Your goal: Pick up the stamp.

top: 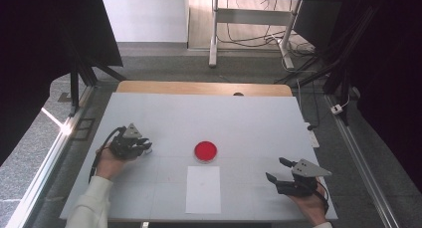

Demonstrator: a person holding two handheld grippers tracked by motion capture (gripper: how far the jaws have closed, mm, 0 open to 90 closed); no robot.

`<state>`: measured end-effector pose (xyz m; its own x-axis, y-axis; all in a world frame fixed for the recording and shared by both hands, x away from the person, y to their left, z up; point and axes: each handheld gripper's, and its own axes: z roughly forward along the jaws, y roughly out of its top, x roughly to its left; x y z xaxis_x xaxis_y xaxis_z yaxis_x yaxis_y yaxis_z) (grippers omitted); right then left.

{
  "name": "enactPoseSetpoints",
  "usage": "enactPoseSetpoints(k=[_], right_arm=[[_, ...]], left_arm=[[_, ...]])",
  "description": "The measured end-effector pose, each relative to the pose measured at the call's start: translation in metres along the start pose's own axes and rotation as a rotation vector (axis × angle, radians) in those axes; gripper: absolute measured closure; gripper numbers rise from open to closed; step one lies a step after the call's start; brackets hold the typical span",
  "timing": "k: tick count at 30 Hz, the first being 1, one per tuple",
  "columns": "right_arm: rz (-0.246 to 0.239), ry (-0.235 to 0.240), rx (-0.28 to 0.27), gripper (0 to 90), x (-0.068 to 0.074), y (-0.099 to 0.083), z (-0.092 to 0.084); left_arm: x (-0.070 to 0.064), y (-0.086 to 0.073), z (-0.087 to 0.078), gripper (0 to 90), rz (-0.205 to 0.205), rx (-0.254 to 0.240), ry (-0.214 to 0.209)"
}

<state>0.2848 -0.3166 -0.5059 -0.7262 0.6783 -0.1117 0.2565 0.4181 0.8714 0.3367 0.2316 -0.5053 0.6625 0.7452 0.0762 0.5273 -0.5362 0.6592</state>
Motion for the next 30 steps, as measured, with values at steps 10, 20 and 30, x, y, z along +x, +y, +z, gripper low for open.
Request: enactPoseSetpoints(k=[10,20,30], right_arm=[[-0.003,-0.01,-0.002,24.6,0.0,0.0,0.0],[-0.007,-0.012,-0.003,24.7,0.0,0.0,0.0],[-0.006,-0.013,-0.004,24.9,0.0,0.0,0.0]], left_arm=[[0.002,0.0,-0.004,75.0,-0.021,-0.016,-0.006],[0.0,0.003,-0.011,75.0,-0.043,-0.063,-0.026],[-0.003,0.008,-0.023,74.9,-0.065,-0.129,-0.06]])
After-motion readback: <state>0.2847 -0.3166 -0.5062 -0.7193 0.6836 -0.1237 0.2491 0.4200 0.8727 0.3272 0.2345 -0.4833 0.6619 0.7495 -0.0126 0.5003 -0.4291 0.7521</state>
